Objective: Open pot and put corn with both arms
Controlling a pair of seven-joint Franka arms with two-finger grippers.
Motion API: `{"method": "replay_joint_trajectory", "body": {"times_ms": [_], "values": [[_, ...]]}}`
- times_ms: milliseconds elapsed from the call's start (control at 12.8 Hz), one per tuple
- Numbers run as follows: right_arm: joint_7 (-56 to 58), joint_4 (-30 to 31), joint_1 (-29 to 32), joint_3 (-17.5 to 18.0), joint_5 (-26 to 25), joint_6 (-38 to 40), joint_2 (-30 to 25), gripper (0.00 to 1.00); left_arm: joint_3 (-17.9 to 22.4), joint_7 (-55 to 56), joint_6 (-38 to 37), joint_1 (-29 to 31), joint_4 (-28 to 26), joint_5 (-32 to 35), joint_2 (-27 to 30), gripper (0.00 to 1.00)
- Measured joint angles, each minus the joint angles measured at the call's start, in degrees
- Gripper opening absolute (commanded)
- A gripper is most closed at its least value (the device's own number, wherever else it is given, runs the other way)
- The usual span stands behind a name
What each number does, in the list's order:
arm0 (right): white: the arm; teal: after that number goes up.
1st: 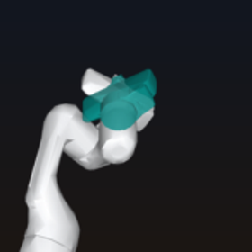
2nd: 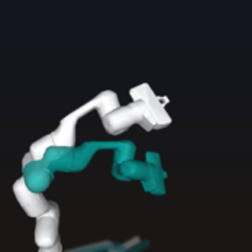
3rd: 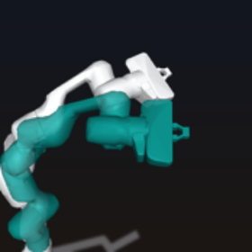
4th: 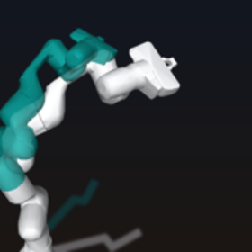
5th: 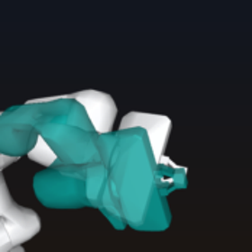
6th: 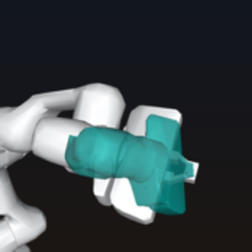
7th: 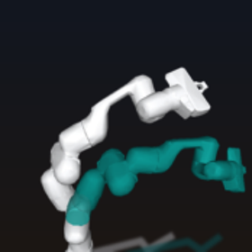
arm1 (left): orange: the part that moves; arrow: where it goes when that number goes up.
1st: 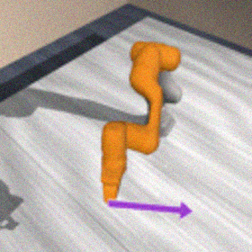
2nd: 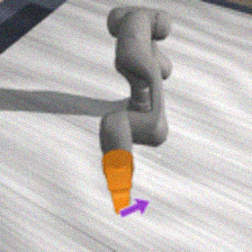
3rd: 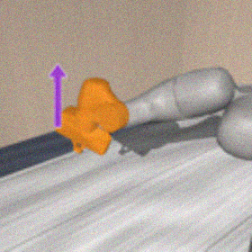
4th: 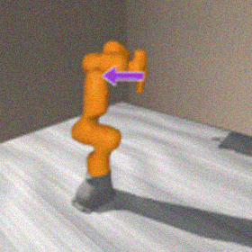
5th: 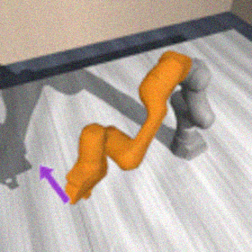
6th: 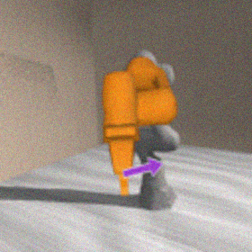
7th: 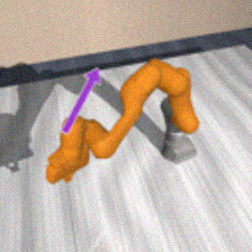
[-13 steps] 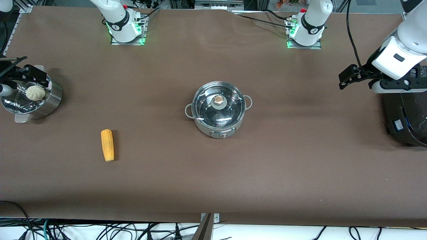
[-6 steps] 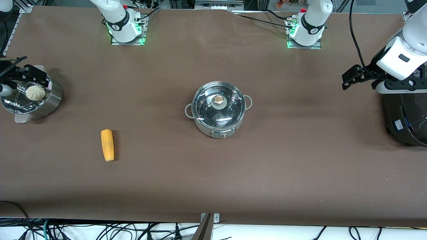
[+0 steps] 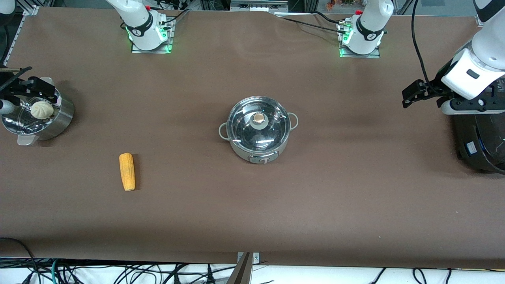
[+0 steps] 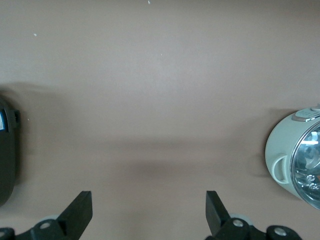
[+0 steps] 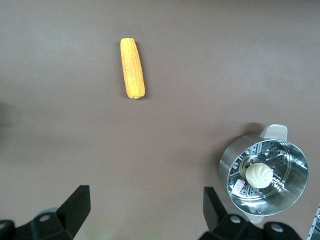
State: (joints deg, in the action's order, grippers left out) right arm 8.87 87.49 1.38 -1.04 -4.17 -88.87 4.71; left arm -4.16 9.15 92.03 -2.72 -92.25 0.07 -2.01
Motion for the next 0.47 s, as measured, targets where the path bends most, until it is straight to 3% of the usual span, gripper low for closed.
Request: {"method": "replay_joint_trajectory", "body": {"times_ms": [235,471], "values": [[0.38,0.22,-0.05,0.13,0.01,-3.31,3.61,1.0,-2.84,-0.68,-1.32,-1.86,0.12,-0.69,-3.45,1.0],[0.74,0.45,-0.15,0.36,3.19,-10.07,12.6,1.0,-6.29,6.98,-0.69,-10.57,6.04,-0.85,-9.91,1.0]]}}
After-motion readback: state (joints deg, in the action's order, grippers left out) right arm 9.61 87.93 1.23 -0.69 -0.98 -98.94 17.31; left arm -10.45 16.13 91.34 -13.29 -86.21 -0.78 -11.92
